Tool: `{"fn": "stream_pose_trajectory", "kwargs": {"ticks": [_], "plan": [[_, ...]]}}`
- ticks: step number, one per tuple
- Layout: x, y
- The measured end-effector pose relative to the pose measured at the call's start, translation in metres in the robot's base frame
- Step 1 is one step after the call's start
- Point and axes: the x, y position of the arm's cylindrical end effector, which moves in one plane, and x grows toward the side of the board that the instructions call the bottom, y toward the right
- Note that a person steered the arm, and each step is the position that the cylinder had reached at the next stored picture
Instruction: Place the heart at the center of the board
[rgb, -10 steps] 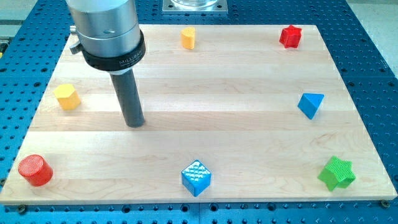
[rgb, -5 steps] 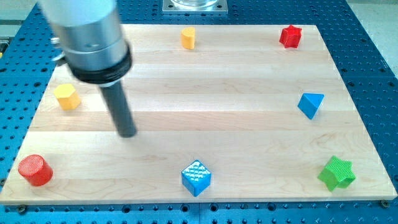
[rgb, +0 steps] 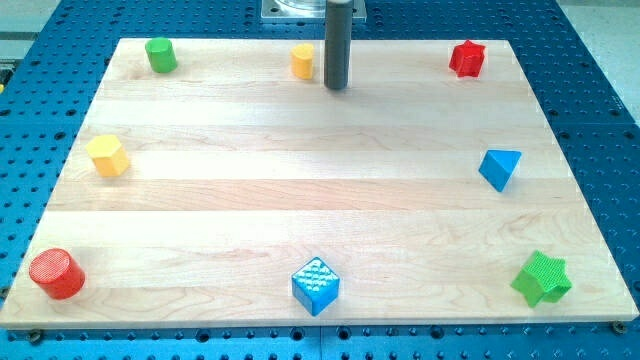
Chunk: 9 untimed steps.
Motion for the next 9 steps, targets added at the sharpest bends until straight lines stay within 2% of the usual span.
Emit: {"fn": "stream_pose_trajectory", "kwargs": {"ticks": [1,2,3,4,5,6,7,9], "plan": [[-0.050,0.018],[-0.060,-0.041],[0.005,-0.069],[0.065,-0.021],[0.103,-0.012],[0.116,0.018],[0.143,-0.006],[0.204,0.015]]}}
